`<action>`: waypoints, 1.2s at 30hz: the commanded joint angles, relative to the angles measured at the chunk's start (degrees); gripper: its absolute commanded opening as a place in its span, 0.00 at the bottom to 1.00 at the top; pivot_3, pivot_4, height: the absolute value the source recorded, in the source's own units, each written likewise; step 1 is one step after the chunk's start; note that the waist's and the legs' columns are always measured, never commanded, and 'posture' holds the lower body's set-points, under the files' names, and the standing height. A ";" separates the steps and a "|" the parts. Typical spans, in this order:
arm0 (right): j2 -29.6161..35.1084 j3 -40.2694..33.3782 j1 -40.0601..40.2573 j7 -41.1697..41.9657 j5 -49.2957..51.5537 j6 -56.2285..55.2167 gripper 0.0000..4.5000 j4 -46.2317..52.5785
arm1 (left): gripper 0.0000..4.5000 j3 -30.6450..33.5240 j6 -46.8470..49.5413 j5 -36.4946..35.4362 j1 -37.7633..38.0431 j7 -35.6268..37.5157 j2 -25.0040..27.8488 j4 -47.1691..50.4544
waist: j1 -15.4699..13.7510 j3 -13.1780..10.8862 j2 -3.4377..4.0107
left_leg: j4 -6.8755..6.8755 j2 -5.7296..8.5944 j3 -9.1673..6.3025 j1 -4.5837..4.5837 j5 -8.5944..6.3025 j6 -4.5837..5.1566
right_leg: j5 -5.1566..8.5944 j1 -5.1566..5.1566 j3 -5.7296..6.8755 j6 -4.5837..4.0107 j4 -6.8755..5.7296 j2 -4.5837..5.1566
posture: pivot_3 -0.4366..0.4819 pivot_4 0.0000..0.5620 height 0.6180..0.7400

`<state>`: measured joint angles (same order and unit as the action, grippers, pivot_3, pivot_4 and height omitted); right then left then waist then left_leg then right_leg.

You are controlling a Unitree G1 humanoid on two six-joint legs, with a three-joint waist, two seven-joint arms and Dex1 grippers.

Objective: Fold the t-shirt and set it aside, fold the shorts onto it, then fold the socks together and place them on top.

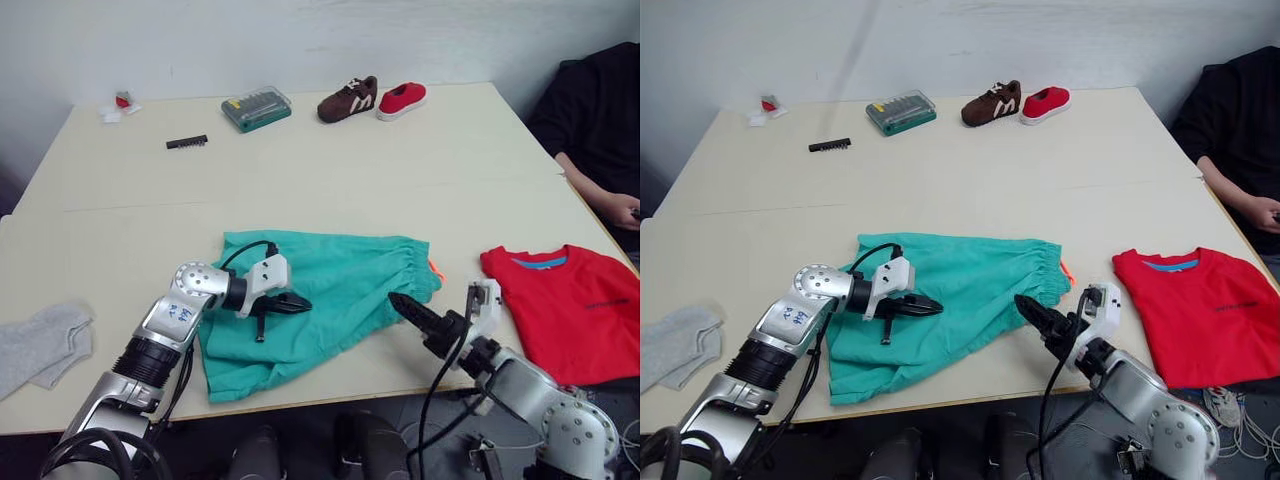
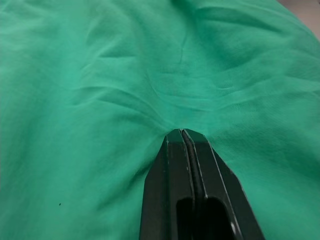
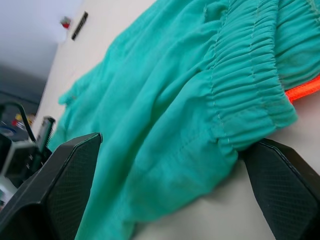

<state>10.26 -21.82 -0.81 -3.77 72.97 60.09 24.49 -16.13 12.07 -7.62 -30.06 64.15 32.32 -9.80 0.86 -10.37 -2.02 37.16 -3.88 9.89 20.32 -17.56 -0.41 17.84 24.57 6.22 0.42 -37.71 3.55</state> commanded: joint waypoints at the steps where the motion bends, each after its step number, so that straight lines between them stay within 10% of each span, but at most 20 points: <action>1: -0.78 -0.02 -2.51 -2.85 0.34 -2.11 1.00 -5.88 | 0.00 0.38 1.01 0.56 1.42 -0.45 0.66 1.97 | 0.52 0.01 -0.02 | 0.00 0.00 0.00 0.00 0.01 -0.01 | 0.00 -0.01 0.00 0.00 0.00 0.01 | 0.48 0.27 1.00; 8: 1.96 4.32 -5.24 2.36 -2.74 -4.75 0.91 -5.70 | 0.00 1.63 2.49 0.80 3.00 -1.99 0.96 3.37 | 0.79 0.02 -0.03 | -0.03 0.01 0.00 0.00 0.03 -0.05 | 0.00 0.00 0.00 0.02 0.03 0.01 | 0.48 0.27 1.00; 20: 12.65 15.32 -11.59 19.89 -10.70 -8.29 0.01 6.02 | 0.00 2.78 2.10 2.27 3.29 -7.36 0.26 1.64 | 0.78 -0.11 0.17 | -0.08 0.00 0.00 0.03 0.00 -0.01 | 0.01 0.05 0.00 0.06 0.08 0.00 | 0.48 0.27 1.00; 28: 22.09 34.81 -25.81 39.07 -30.66 -15.84 0.00 1.38 | 0.00 10.24 9.19 -5.24 5.30 -9.50 0.97 11.20 | 1.03 -0.20 0.13 | -0.11 -0.03 0.00 0.14 -0.02 0.01 | 0.00 0.19 0.05 0.05 0.14 -0.02 | 0.48 0.27 1.00; 36: 20.22 43.98 -36.55 52.45 -44.21 -27.37 0.00 -6.37 | 0.00 29.32 26.80 -20.99 17.56 -7.42 13.29 30.51 | 1.23 -0.30 0.11 | -0.05 -0.09 0.06 0.91 0.28 -0.40 | 0.02 1.03 0.10 -0.01 0.10 -0.04 | 0.48 0.27 1.00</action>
<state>31.29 21.71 -36.04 46.30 30.02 35.39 17.37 9.11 36.27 -25.79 -14.38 56.71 44.28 17.72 2.09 -10.67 -1.91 37.12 -3.97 9.97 21.24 -17.30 -0.78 17.86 25.60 6.32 0.41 -37.60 3.52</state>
